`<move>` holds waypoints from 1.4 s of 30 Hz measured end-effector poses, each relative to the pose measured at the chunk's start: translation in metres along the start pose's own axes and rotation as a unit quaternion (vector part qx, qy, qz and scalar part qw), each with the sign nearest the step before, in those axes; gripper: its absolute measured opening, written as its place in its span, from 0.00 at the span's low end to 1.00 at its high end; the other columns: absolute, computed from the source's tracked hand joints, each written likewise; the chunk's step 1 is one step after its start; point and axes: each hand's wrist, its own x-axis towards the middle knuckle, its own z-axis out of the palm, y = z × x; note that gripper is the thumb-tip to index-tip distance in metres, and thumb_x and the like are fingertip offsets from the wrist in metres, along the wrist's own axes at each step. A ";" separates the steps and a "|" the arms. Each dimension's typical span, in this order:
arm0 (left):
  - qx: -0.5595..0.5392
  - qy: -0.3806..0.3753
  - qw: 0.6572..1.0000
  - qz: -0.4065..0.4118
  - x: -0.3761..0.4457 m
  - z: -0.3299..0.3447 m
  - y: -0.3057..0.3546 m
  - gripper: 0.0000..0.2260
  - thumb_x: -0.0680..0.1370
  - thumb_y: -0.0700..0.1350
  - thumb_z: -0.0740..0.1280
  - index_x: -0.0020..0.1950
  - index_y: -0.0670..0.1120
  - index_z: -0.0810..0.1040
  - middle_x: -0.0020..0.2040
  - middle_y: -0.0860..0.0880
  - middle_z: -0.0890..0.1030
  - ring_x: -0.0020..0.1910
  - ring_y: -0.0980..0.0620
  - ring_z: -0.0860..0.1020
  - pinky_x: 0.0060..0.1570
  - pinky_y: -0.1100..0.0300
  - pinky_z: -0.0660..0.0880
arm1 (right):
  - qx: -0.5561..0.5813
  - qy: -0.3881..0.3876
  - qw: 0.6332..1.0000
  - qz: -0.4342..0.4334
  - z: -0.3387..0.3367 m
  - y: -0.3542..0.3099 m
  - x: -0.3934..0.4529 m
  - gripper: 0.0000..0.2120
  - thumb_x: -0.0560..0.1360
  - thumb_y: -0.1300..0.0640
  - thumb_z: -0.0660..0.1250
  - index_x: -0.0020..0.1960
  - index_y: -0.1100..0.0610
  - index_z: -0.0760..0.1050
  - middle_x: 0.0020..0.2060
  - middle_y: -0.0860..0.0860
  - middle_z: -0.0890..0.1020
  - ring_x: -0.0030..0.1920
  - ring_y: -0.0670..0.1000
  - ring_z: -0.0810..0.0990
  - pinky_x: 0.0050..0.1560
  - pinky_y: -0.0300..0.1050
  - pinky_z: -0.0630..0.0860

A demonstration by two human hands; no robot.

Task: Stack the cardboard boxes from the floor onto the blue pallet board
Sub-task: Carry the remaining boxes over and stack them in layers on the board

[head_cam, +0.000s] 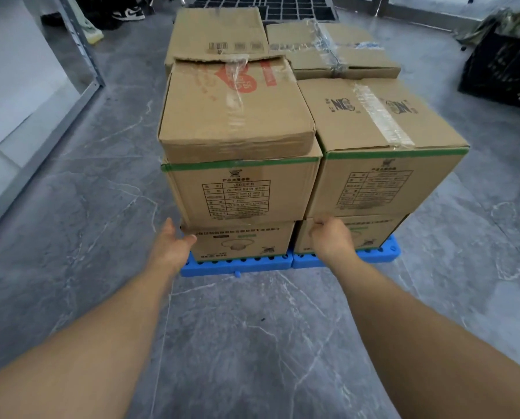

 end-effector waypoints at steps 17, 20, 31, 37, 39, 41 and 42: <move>0.059 0.076 0.994 0.051 0.024 0.008 0.001 0.11 0.77 0.44 0.65 0.57 0.40 0.77 0.48 0.48 0.77 0.44 0.52 0.73 0.38 0.62 0.66 | 0.065 0.010 0.998 -0.021 0.029 0.004 0.031 0.11 0.77 0.65 0.58 0.57 0.64 0.74 0.42 0.56 0.76 0.41 0.55 0.74 0.39 0.44 0.71; 0.053 0.090 0.993 0.047 0.023 0.010 0.001 0.11 0.77 0.44 0.65 0.57 0.40 0.77 0.45 0.49 0.76 0.42 0.52 0.73 0.39 0.61 0.67 | 0.065 0.017 0.997 -0.021 0.032 0.005 0.035 0.11 0.76 0.67 0.57 0.53 0.65 0.76 0.39 0.57 0.77 0.38 0.54 0.73 0.33 0.41 0.68; 0.038 0.059 0.996 0.059 0.026 0.007 -0.006 0.11 0.78 0.42 0.64 0.60 0.42 0.75 0.50 0.49 0.77 0.46 0.53 0.73 0.42 0.62 0.67 | 0.011 0.019 0.999 -0.025 0.036 0.008 0.029 0.13 0.76 0.69 0.55 0.55 0.68 0.75 0.47 0.63 0.80 0.41 0.57 0.75 0.43 0.48 0.73; -0.008 0.056 0.998 0.038 0.010 0.023 -0.017 0.20 0.76 0.41 0.65 0.68 0.44 0.67 0.64 0.44 0.74 0.58 0.47 0.73 0.53 0.58 0.67 | -0.099 -0.003 0.995 -0.006 0.016 0.023 0.009 0.10 0.76 0.65 0.56 0.52 0.63 0.74 0.45 0.59 0.76 0.44 0.56 0.73 0.41 0.43 0.69; -0.018 0.049 0.998 0.034 -0.004 0.035 -0.022 0.19 0.76 0.40 0.65 0.67 0.44 0.68 0.64 0.44 0.74 0.61 0.45 0.73 0.54 0.56 0.67 | -0.118 0.005 0.993 0.013 0.003 0.033 0.004 0.08 0.76 0.65 0.56 0.49 0.62 0.73 0.44 0.58 0.76 0.45 0.57 0.74 0.40 0.45 0.72; -0.029 0.025 0.998 0.042 -0.017 0.051 -0.023 0.18 0.76 0.40 0.65 0.66 0.45 0.70 0.62 0.45 0.76 0.60 0.45 0.74 0.55 0.56 0.68 | -0.140 0.012 0.990 0.024 -0.011 0.044 0.007 0.09 0.75 0.64 0.57 0.52 0.62 0.74 0.46 0.59 0.76 0.46 0.58 0.76 0.40 0.47 0.74; -0.019 0.013 0.999 0.047 -0.022 0.060 -0.022 0.16 0.76 0.41 0.65 0.64 0.45 0.72 0.60 0.45 0.77 0.59 0.45 0.74 0.53 0.57 0.68 | -0.150 0.015 0.988 0.025 -0.018 0.049 0.010 0.08 0.75 0.64 0.57 0.51 0.62 0.74 0.45 0.58 0.76 0.43 0.57 0.75 0.36 0.44 0.72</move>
